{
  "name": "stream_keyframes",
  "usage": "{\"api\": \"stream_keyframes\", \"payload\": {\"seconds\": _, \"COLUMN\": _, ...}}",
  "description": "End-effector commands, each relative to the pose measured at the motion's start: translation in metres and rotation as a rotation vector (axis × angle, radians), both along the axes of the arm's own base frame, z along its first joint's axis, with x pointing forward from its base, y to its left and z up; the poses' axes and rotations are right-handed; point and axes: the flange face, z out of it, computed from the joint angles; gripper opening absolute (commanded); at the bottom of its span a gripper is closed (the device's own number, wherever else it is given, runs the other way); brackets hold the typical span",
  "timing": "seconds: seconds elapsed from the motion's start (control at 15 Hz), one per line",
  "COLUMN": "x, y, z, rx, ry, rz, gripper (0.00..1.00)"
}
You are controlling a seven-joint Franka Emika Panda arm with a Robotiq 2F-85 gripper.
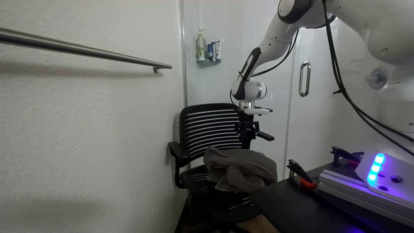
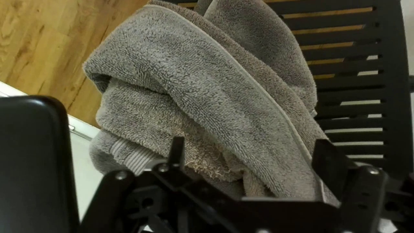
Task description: Move the towel to the backrest of the chair
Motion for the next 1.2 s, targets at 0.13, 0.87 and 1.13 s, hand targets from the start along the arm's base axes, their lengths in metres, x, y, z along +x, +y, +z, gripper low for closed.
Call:
{"api": "stream_keyframes", "payload": {"seconds": 0.13, "x": 0.002, "y": 0.003, "z": -0.03, "rx": 0.042, "ry": 0.104, "rz": 0.098, "gripper": 1.0}}
{"api": "stream_keyframes", "payload": {"seconds": 0.87, "x": 0.01, "y": 0.026, "z": -0.075, "rx": -0.099, "ry": 0.008, "rz": 0.369, "gripper": 1.0}}
{"api": "stream_keyframes", "payload": {"seconds": 1.13, "x": -0.012, "y": 0.028, "z": -0.096, "rx": -0.087, "ry": -0.05, "rz": 0.361, "gripper": 1.0}}
